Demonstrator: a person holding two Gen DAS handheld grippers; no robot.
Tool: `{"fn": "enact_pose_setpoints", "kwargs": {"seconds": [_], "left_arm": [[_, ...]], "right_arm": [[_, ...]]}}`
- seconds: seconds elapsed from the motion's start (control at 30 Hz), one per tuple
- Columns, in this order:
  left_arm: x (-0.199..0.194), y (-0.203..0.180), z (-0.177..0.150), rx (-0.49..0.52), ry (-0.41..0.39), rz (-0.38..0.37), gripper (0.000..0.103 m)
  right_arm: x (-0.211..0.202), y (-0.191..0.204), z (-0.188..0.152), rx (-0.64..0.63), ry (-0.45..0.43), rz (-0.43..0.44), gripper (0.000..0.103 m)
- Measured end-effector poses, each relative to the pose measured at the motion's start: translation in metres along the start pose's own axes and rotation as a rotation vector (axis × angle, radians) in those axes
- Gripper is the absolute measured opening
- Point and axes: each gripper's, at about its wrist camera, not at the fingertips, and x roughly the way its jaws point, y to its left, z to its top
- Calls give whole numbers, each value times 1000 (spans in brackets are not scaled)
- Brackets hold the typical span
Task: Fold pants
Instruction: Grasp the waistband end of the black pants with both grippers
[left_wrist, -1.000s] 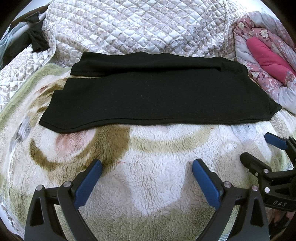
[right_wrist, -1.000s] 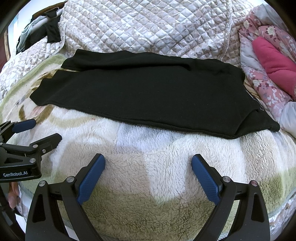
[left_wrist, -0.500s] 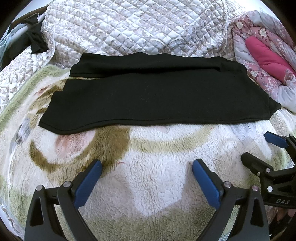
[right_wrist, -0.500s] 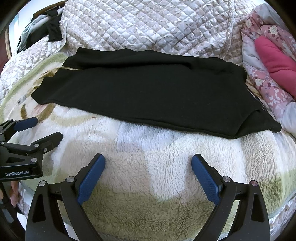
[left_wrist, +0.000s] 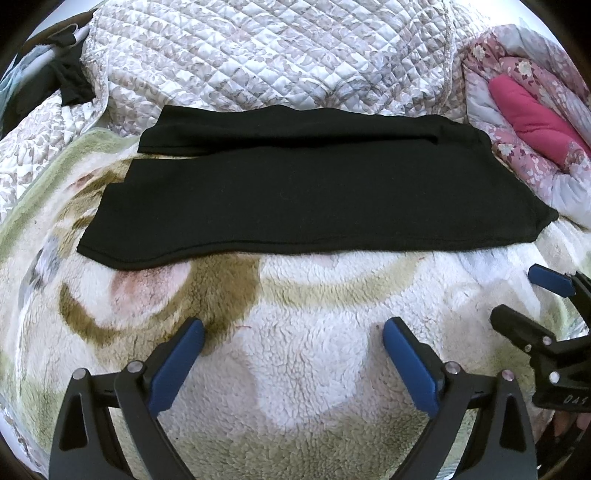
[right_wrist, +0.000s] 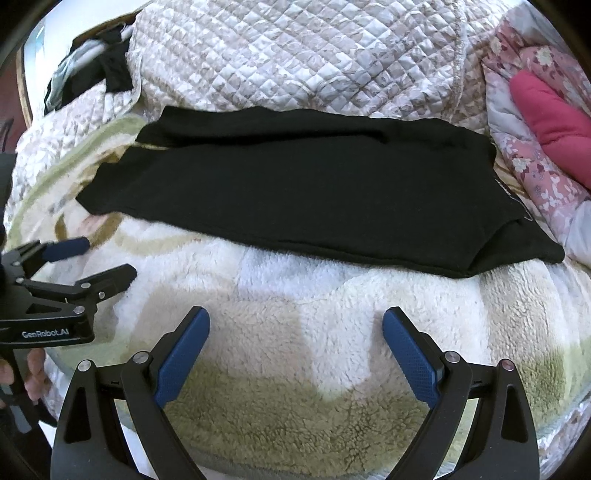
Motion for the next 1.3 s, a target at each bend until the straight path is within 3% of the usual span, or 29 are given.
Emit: {"fn": "enact_pose_setpoints", "kwargs": {"seconds": [0.3,0.53,0.67,0.73,0.87,1.0,1.07,1.17,1.23,1.3], "left_arm": [[-1,27,9,-125,-22,-42,93],[13,65,19,-290,7,-94,92],[22,79,26,-336,2,-110,92],[25,88,29,-367,-6,-118,91],[31,106,33,-441,-22,-143,89],[39,116,39,-477,-26,-112,85],[41,117,43,-479,-35,-100,84],[46,117,47,-457,-35,-47,64],[49,122,50,-466,-35,-21,35],[51,131,50,-486,-35,6,13]], "right_arm": [[-5,-58,15,166,27,-47,95],[5,-114,29,372,58,5,94],[11,-119,42,362,42,-18,94],[11,-128,47,401,20,-15,89],[4,-147,51,478,-33,-38,64],[3,-161,50,538,-52,-62,44],[3,-162,52,531,-61,-87,38],[7,-168,57,542,-69,-111,25],[9,-173,58,558,-72,-99,20],[8,-175,57,570,-77,-87,14]]}}
